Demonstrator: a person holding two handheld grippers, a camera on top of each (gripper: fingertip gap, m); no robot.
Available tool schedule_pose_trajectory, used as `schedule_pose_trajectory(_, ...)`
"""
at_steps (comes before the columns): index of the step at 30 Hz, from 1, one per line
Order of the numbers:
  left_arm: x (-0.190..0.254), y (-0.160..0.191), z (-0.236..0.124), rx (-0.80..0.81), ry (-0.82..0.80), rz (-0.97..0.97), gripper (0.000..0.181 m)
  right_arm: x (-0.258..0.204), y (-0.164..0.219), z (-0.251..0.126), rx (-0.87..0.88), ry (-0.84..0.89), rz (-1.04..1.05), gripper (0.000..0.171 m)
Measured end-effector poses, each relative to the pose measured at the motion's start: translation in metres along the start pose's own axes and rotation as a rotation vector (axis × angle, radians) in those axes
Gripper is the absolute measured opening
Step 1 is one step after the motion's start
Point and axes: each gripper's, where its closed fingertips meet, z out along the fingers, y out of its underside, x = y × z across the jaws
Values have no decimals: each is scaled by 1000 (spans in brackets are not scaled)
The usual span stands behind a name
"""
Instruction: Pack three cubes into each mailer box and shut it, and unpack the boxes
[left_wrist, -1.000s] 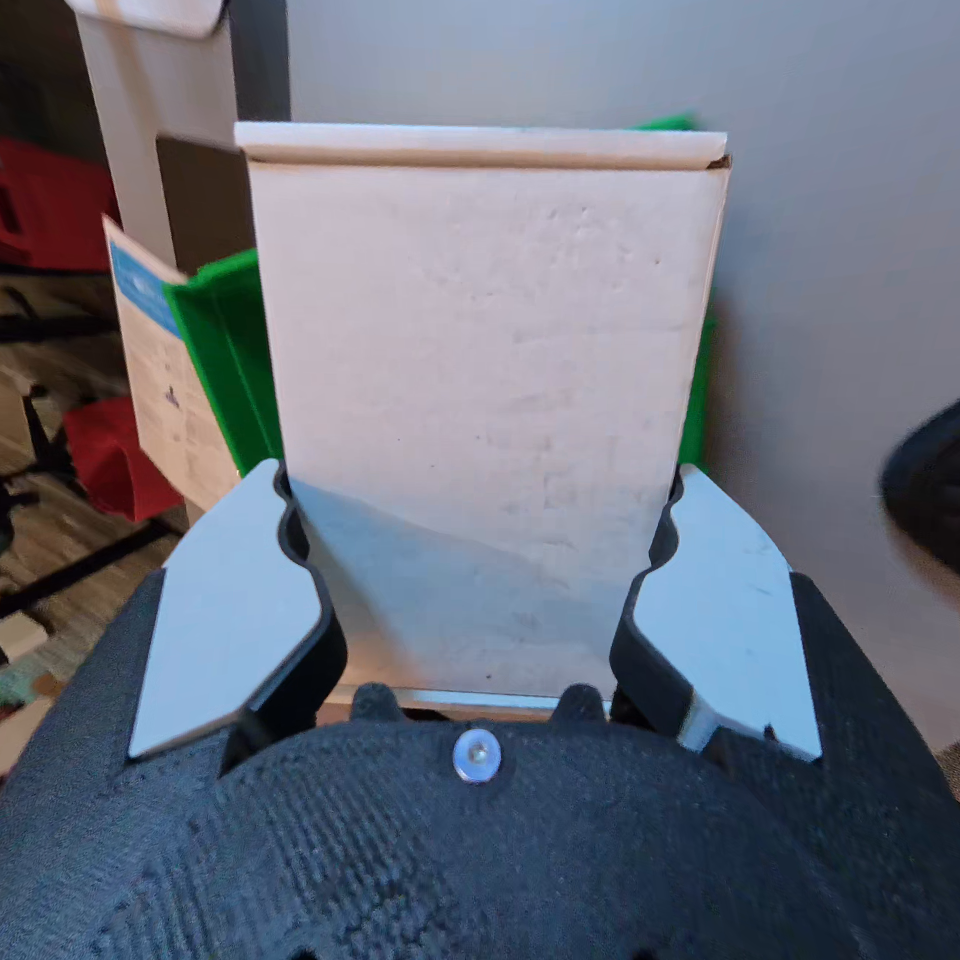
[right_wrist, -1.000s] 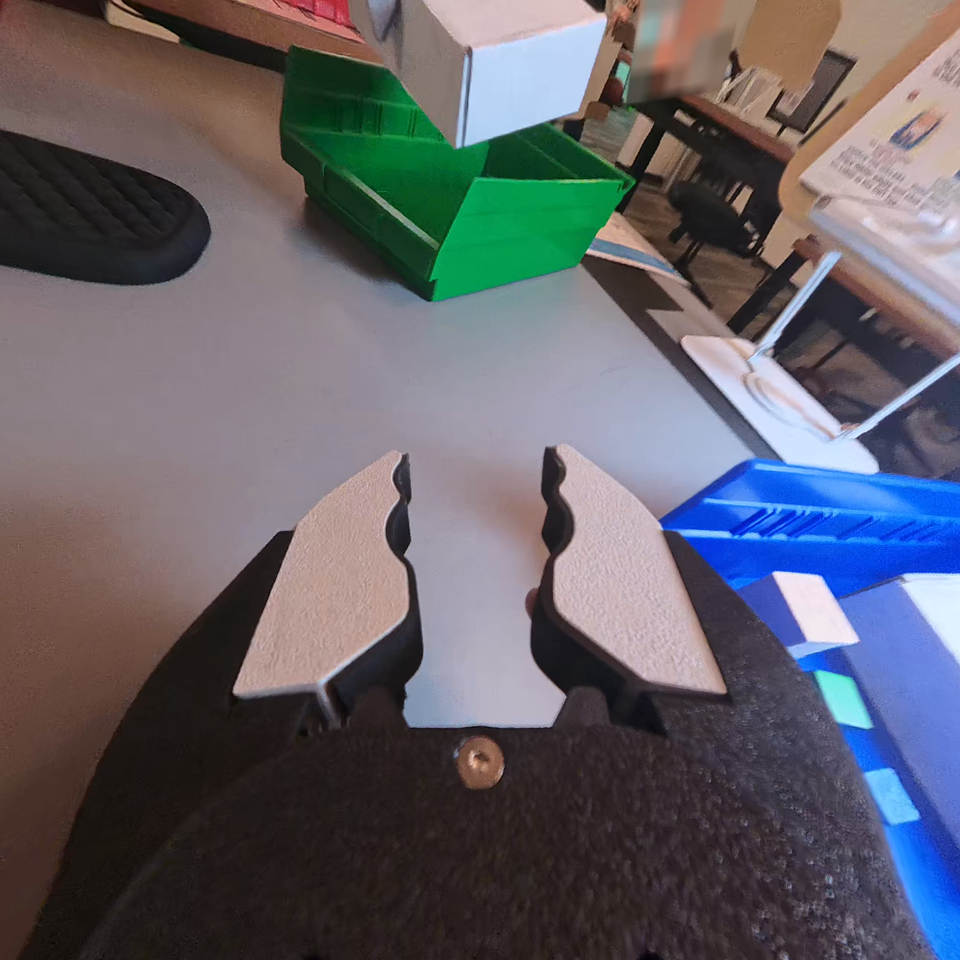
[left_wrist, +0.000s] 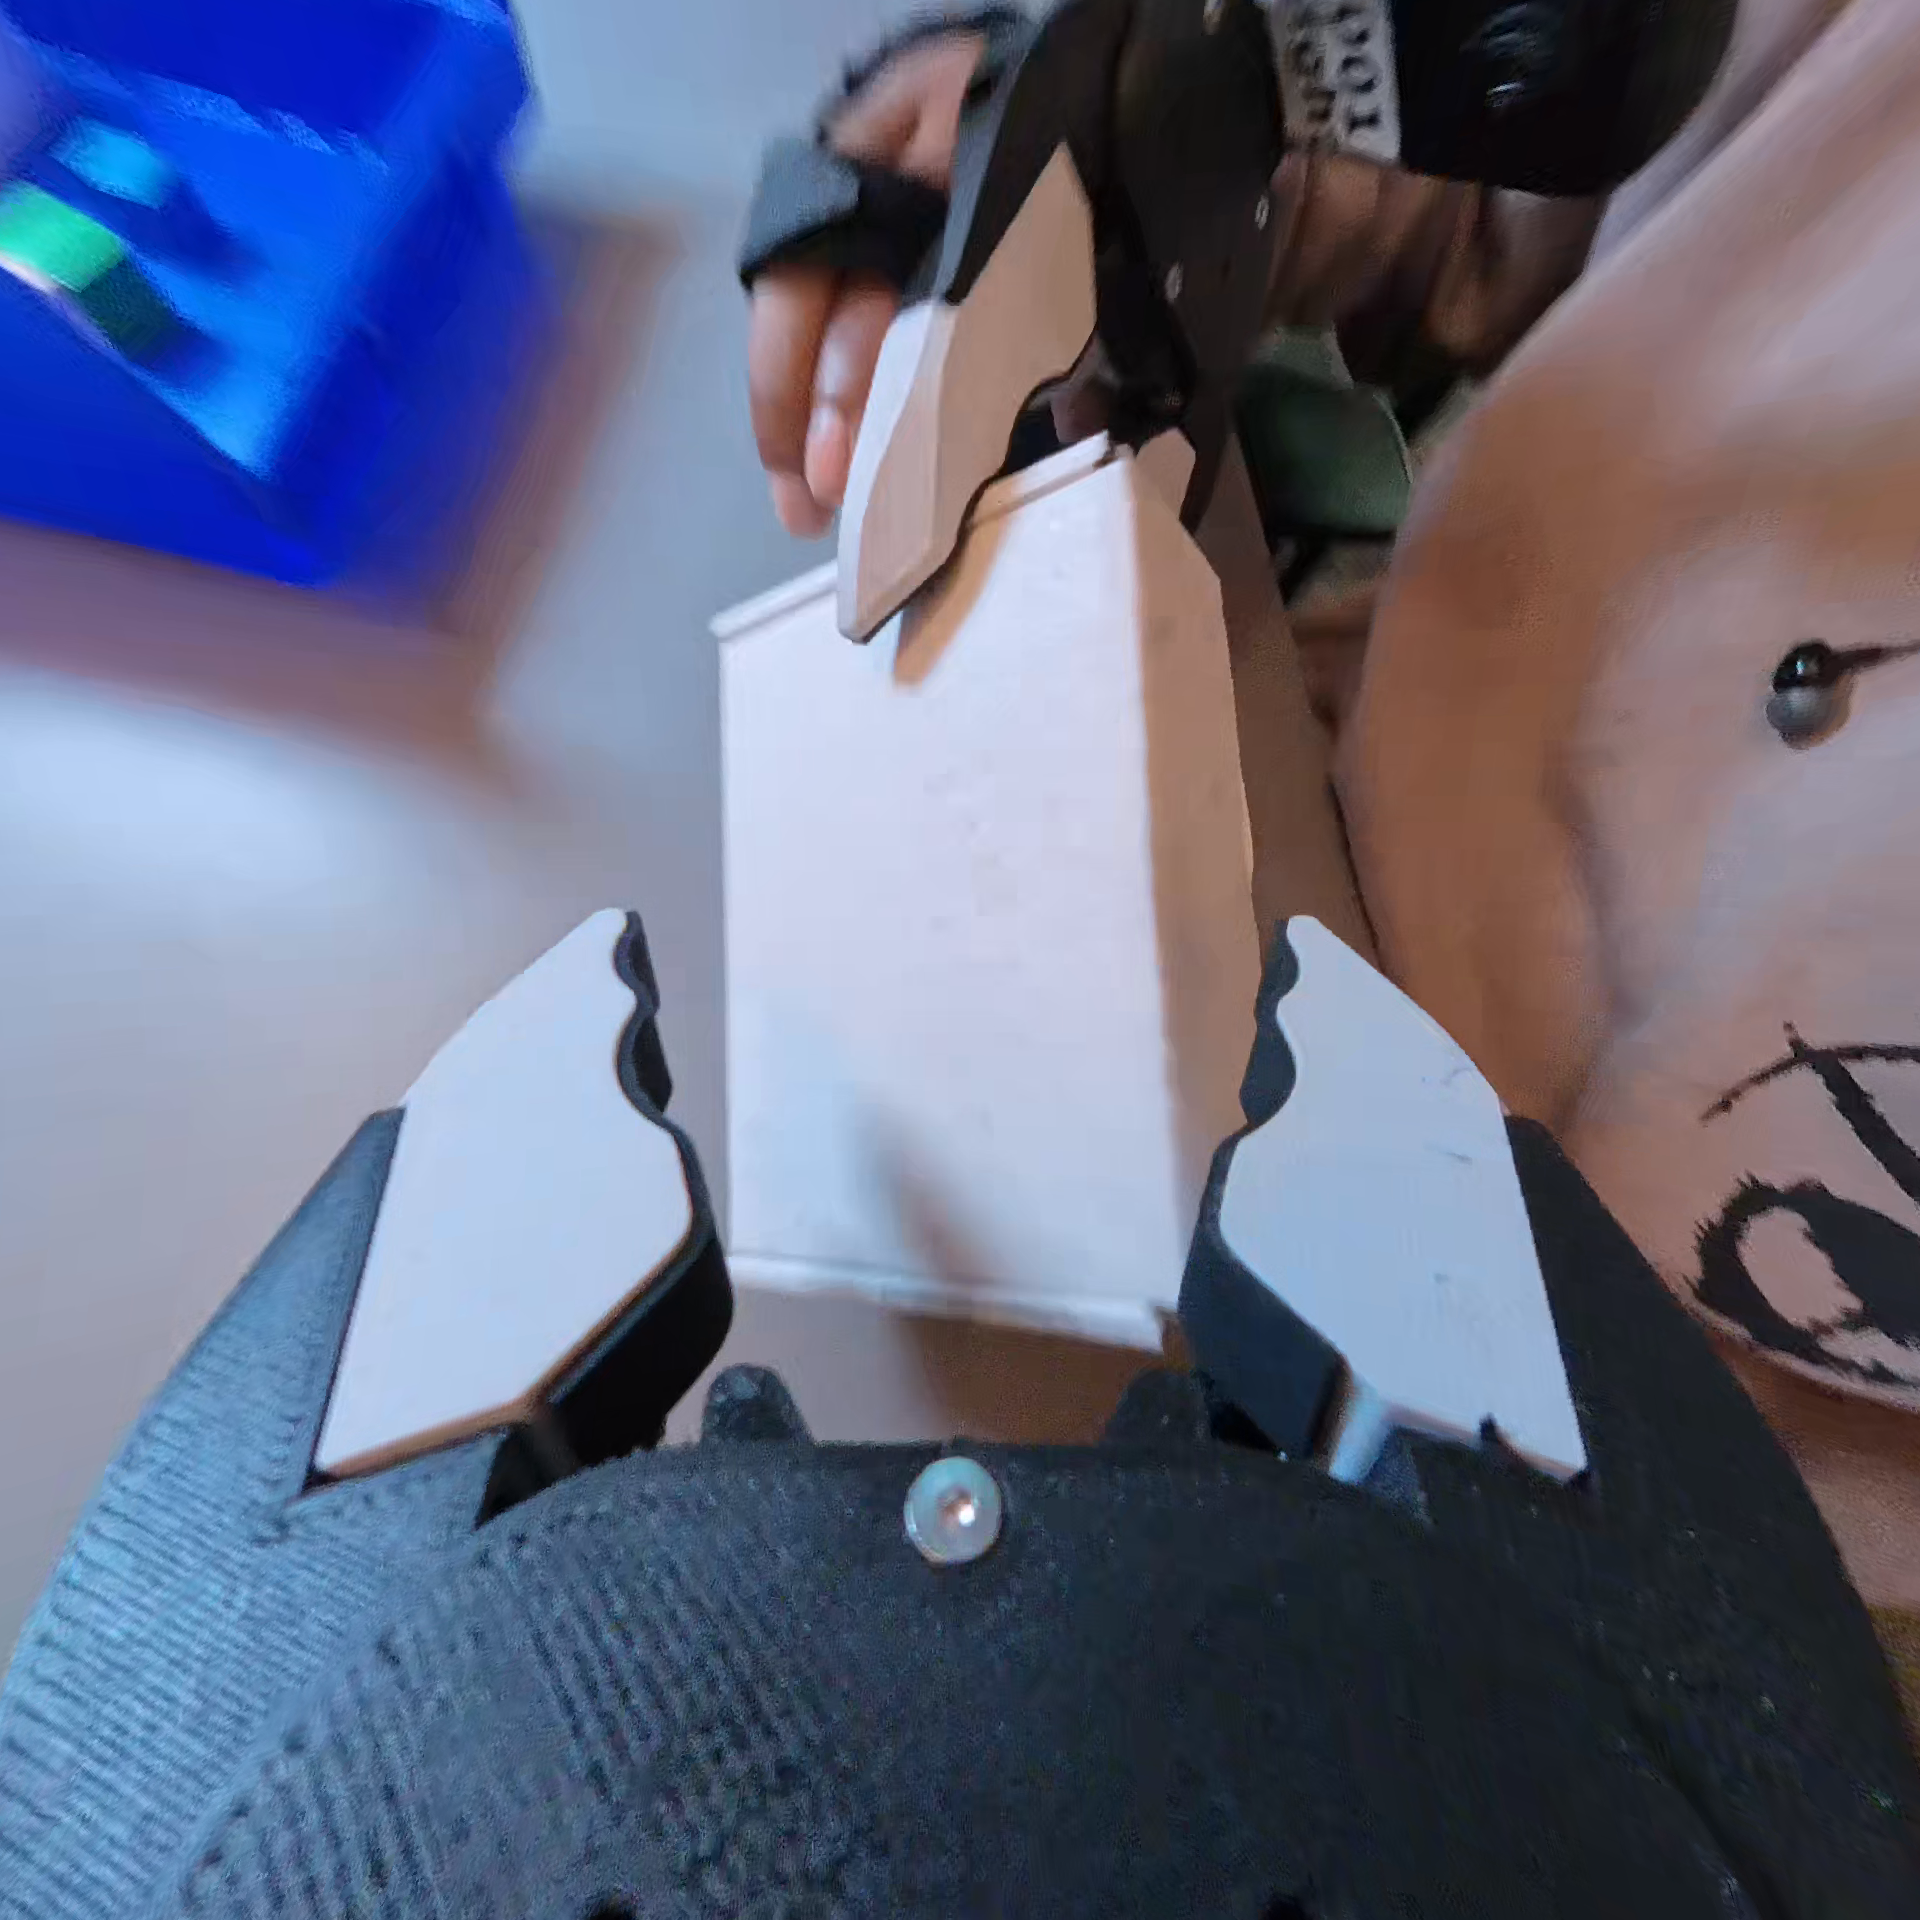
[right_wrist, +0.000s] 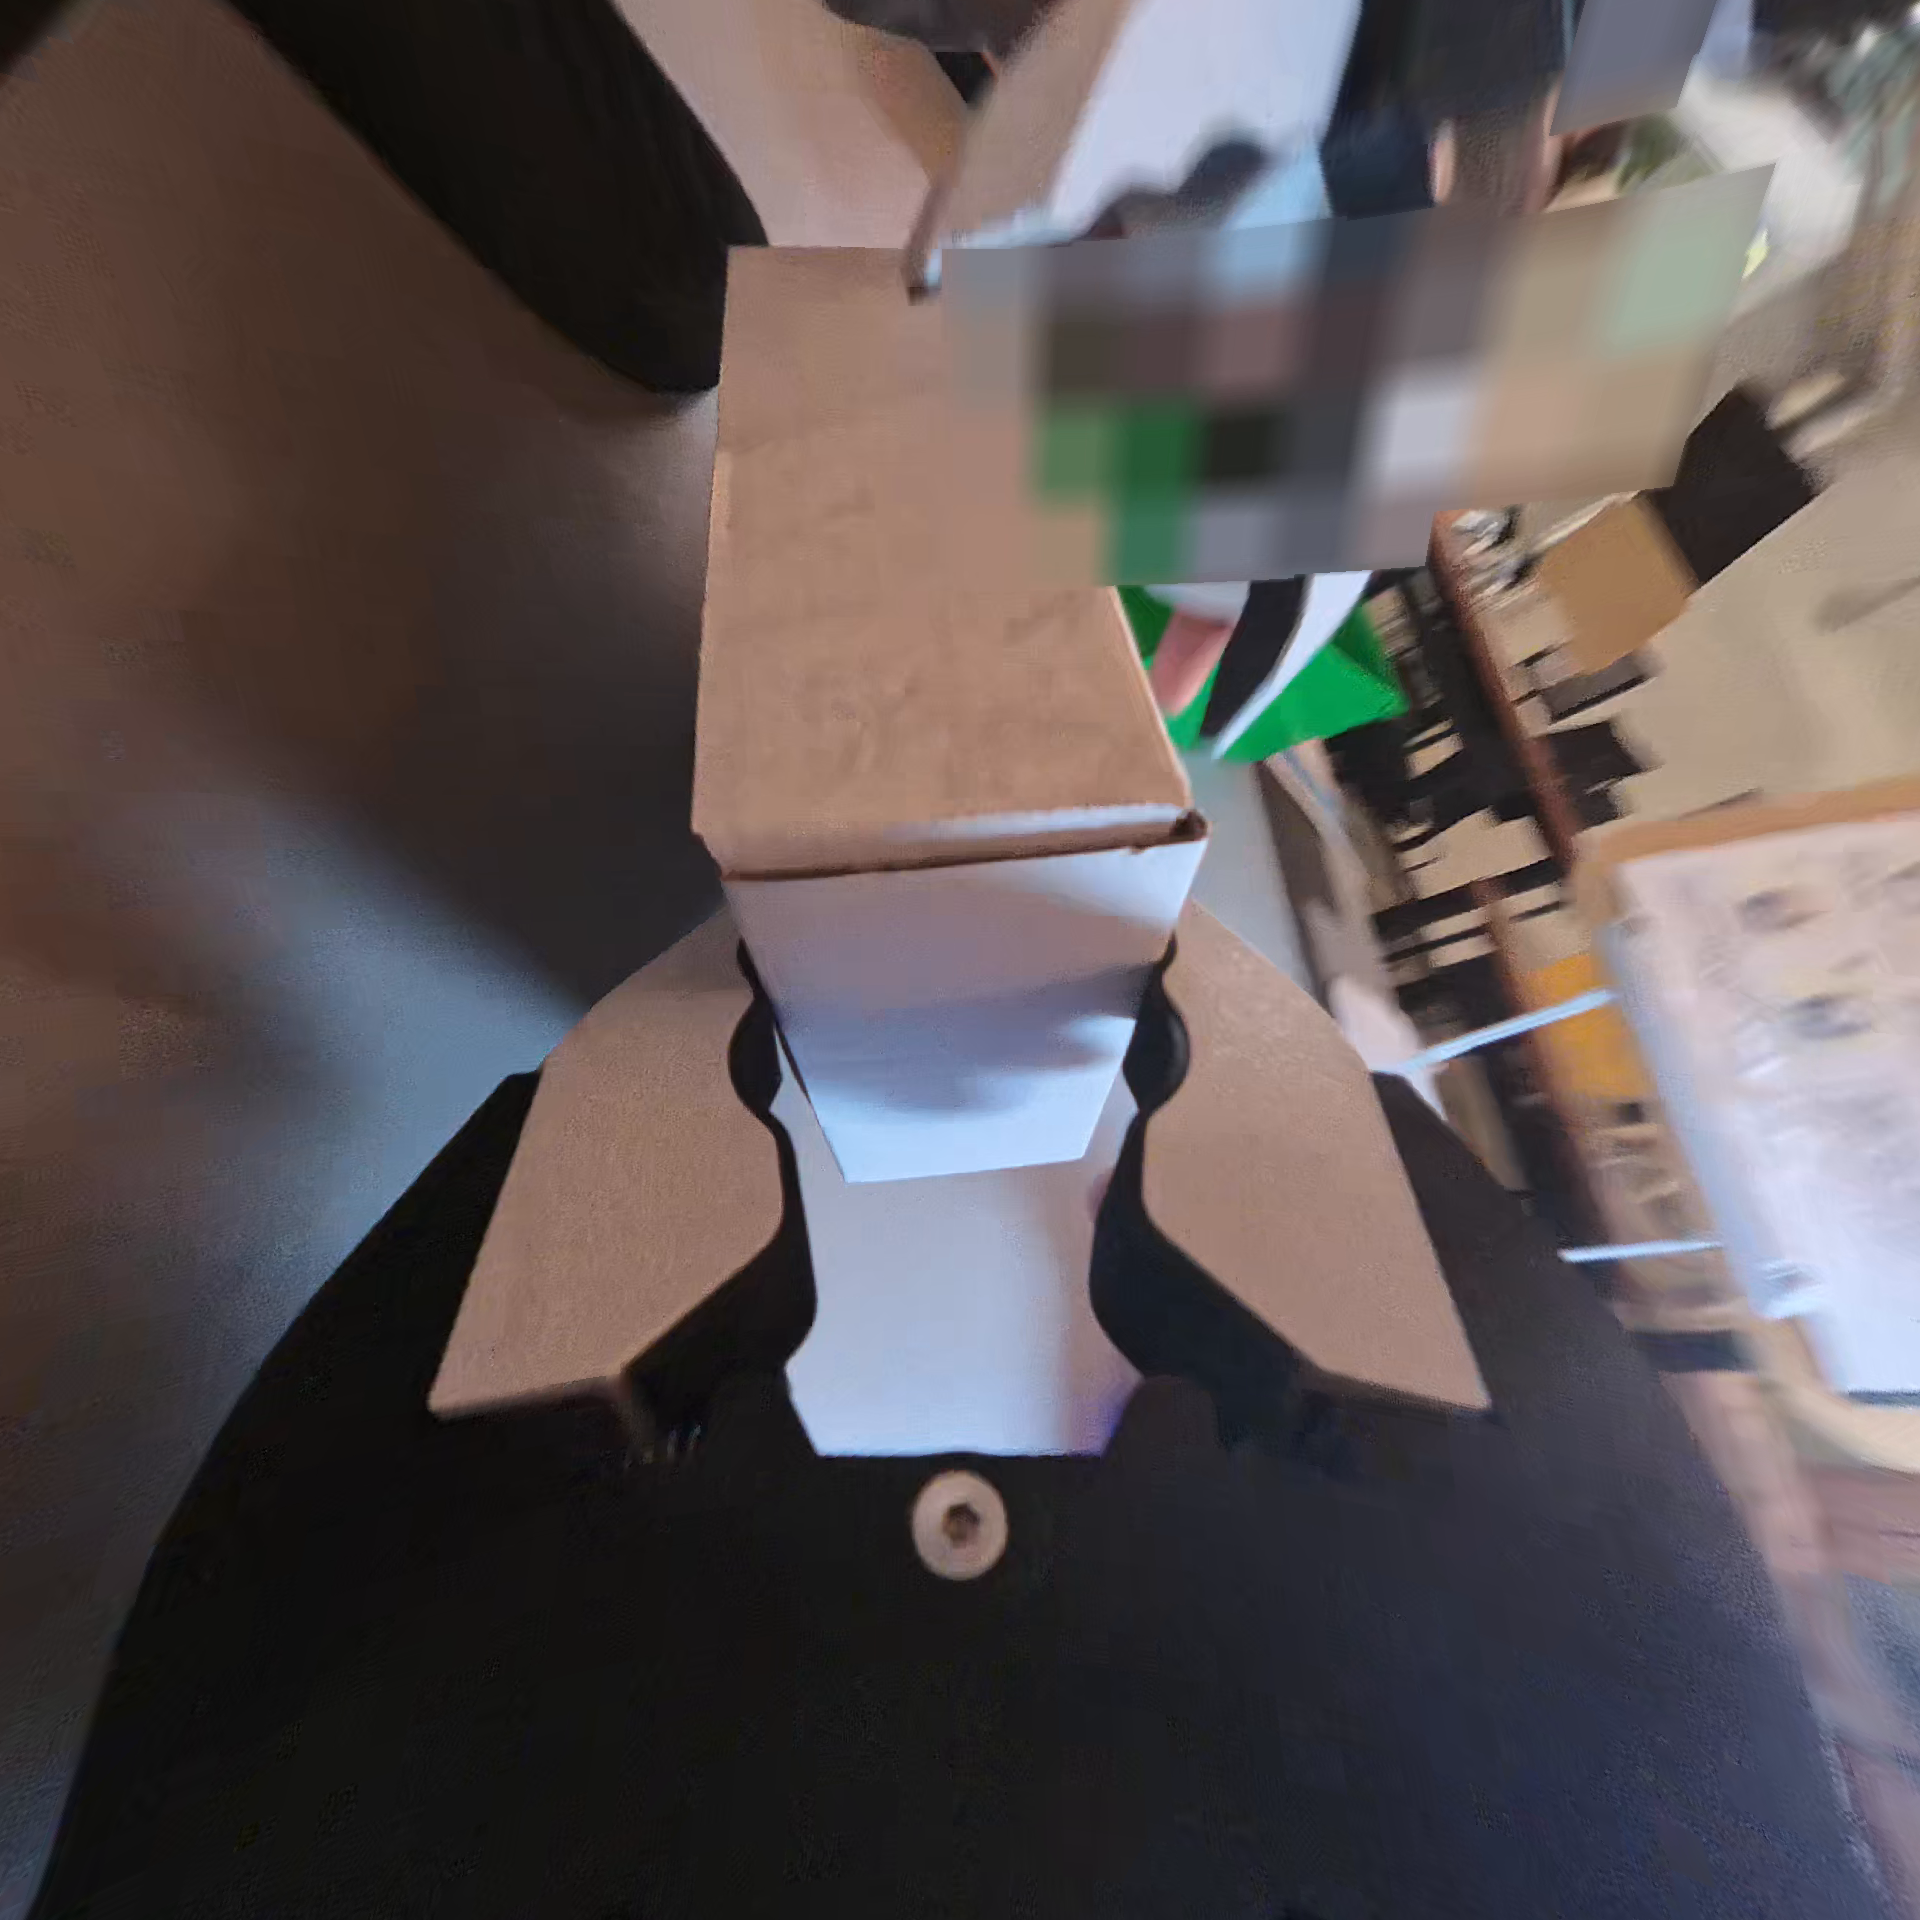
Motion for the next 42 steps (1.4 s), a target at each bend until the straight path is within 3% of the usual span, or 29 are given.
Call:
schedule_pose_trajectory(5,-3,-6,-17,231,-205,50,110,5,31,-20,54,-184,461,66)
schedule_pose_trajectory(9,-20,21,16,251,-341,42,109,4,40,-18,73,-283,643,65)
schedule_pose_trajectory(12,-27,37,47,184,-369,8,99,-1,40,-11,48,-347,748,66)
schedule_pose_trajectory(13,-37,37,46,183,-446,29,89,-1,43,-11,28,-347,749,66)
schedule_pose_trajectory(19,-42,39,47,132,-462,-4,86,49,25,-31,-75,-67,523,69)
schedule_pose_trajectory(23,-43,38,51,102,-501,-21,86,55,-6,-22,-206,41,221,56)
schedule_pose_trajectory(27,-44,40,50,86,-525,-65,85,57,-14,-13,-324,94,-17,45)
schedule_pose_trajectory(35,-44,42,45,101,-509,-137,84,62,-18,-5,-374,264,-282,33)
schedule_pose_trajectory(42,-44,44,43,83,-510,-139,83,60,-20,0,-389,243,-373,30)
